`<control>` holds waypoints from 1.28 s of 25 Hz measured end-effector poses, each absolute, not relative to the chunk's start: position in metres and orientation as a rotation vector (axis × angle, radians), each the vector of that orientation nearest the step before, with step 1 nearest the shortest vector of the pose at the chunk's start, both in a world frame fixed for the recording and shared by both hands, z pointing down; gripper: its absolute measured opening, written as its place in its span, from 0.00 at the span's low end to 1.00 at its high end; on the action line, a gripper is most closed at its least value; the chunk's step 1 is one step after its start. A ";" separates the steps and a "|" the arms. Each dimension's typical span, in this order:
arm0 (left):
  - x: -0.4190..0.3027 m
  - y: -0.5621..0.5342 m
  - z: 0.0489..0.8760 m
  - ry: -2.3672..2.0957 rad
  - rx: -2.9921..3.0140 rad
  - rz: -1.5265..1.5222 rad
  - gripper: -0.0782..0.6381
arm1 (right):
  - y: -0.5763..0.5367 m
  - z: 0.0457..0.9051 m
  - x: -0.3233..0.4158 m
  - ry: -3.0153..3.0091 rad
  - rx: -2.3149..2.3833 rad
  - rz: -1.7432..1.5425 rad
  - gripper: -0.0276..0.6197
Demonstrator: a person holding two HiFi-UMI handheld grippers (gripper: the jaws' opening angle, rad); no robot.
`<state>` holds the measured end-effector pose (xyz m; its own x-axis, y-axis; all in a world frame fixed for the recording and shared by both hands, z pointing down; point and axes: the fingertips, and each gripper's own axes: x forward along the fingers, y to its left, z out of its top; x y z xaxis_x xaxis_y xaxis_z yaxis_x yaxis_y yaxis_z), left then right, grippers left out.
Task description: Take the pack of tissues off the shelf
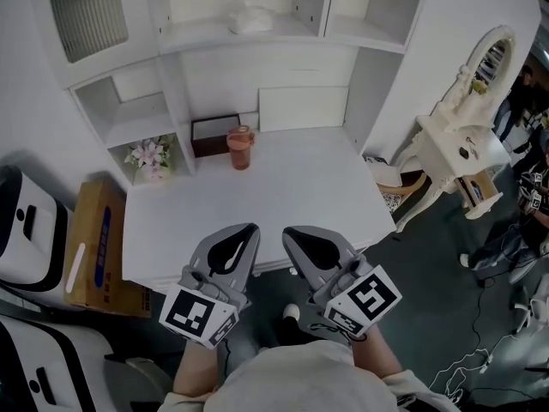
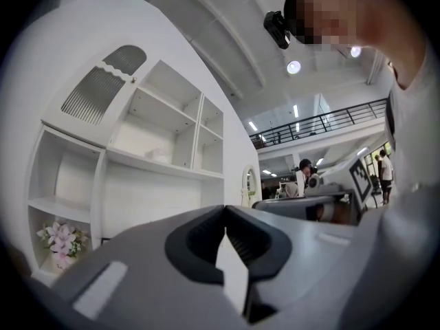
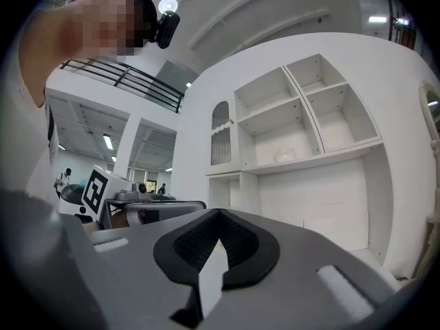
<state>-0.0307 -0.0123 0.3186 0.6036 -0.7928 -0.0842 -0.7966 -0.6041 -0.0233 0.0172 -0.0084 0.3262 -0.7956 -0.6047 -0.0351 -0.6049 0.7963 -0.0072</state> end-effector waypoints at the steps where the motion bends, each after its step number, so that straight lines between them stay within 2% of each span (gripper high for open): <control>1: -0.030 -0.020 0.318 1.372 -2.760 0.106 0.11 | -0.016 0.326 0.018 2.945 -0.988 0.008 0.04; 18: 0.009 -0.119 0.304 1.426 -2.699 0.102 0.11 | -0.120 0.313 0.054 2.948 -0.897 0.022 0.04; 32: 0.018 -0.145 0.305 1.506 -2.644 0.092 0.11 | -0.151 0.320 0.058 2.964 -0.780 -0.004 0.04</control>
